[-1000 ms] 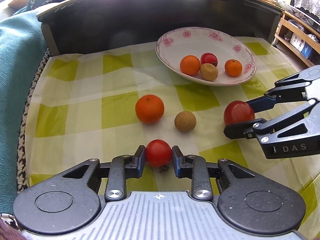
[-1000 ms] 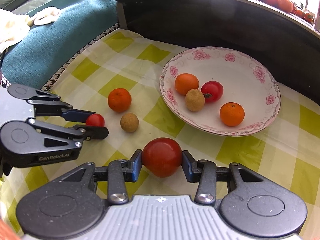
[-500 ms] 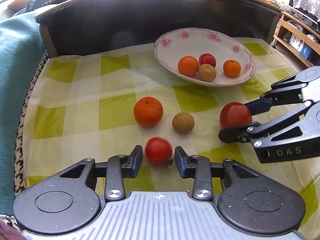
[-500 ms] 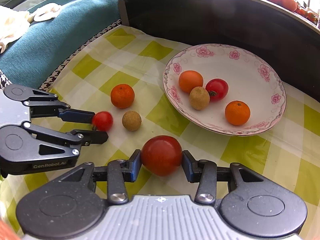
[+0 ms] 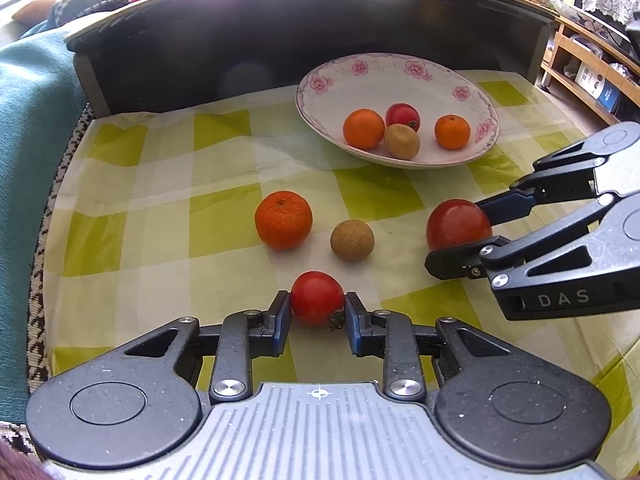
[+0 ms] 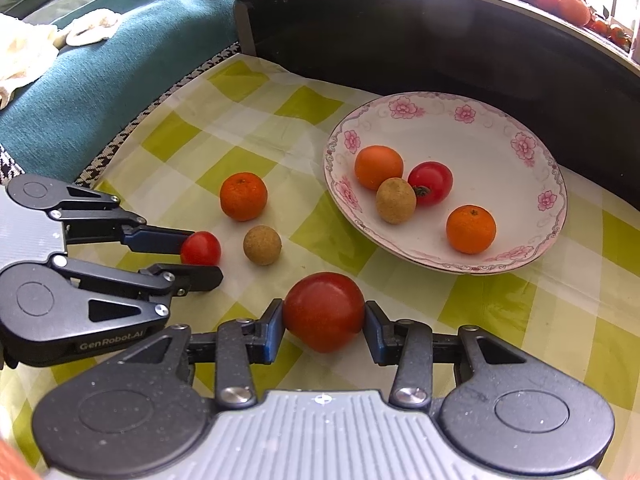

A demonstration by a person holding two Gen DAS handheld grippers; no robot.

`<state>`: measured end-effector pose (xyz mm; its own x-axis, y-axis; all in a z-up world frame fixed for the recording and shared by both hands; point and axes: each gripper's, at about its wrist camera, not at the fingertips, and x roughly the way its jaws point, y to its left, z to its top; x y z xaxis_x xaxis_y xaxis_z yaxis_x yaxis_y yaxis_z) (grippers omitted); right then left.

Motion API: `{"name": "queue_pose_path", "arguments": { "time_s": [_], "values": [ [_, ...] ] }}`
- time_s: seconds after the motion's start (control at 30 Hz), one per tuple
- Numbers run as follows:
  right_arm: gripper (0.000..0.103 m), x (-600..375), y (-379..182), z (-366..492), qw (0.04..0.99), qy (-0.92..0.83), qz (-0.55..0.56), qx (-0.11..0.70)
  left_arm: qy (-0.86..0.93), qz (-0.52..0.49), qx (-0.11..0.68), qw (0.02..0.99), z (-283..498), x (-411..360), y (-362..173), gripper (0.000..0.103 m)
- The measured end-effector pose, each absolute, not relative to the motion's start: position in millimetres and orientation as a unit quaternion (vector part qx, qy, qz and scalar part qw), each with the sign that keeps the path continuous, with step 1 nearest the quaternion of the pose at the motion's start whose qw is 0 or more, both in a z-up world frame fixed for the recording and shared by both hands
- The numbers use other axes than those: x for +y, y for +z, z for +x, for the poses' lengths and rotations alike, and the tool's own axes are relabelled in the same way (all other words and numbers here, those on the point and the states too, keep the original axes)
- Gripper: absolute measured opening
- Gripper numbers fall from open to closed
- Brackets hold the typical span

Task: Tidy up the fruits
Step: 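Grasp a red cherry tomato with the left tool while the right tool grasps the large red tomato, then carry the cherry tomato and large tomato over the white plate and lower them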

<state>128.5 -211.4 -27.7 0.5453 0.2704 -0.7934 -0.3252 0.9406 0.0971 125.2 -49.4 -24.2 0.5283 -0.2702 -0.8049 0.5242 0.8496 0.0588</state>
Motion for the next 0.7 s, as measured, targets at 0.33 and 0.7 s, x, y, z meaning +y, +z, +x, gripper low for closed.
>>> {"name": "queue_pose_path", "arguments": {
  "time_s": [0.33,0.7],
  "values": [
    [0.044,-209,-22,124,0.881,0.168,-0.029,0.442,-0.237,0.151,0.422,0.862,118,-52,-16,0.036],
    [0.044,-211,-12,116,0.886,0.169,-0.022,0.432,-0.244,0.155,0.407,0.867,114,-63,-4,0.036]
  ]
}}
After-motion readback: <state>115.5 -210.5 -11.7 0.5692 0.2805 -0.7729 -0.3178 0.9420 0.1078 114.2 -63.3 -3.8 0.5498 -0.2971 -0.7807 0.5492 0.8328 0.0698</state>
